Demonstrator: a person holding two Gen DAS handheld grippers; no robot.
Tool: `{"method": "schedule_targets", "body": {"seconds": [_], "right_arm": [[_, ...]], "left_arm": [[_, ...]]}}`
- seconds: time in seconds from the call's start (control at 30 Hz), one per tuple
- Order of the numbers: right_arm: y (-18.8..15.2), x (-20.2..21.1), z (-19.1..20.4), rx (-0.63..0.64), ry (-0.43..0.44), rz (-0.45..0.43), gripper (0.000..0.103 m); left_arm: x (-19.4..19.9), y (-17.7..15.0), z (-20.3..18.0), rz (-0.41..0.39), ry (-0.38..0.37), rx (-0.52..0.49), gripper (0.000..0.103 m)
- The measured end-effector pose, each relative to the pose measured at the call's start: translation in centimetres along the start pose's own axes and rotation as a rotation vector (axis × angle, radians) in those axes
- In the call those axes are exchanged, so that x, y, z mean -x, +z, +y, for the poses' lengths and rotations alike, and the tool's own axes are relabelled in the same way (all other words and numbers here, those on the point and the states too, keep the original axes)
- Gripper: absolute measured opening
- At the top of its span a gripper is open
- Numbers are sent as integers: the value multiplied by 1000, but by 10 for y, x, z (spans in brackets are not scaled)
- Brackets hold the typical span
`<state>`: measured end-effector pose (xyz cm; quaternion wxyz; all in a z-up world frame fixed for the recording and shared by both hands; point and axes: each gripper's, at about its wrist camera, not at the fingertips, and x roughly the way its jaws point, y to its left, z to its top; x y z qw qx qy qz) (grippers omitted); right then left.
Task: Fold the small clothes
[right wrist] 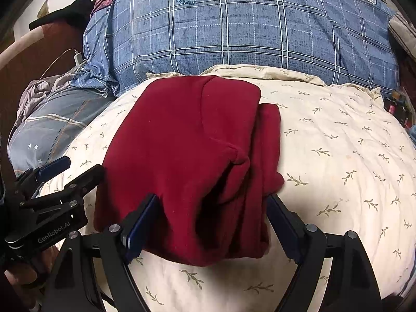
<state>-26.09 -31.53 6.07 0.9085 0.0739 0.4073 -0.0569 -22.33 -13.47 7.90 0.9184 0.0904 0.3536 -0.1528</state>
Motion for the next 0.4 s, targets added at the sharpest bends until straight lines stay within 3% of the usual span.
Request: {"method": "schedule_targets", "body": {"seconds": [0.27,0.4], "right_arm": [[0,0,0,-3,5,-4,85],[9,6,-12,-6,-1,-20,85]], "left_arm": [[2,0,2,-33,-16,11,78],[-4,8,21,-20,-23,38,79]]}}
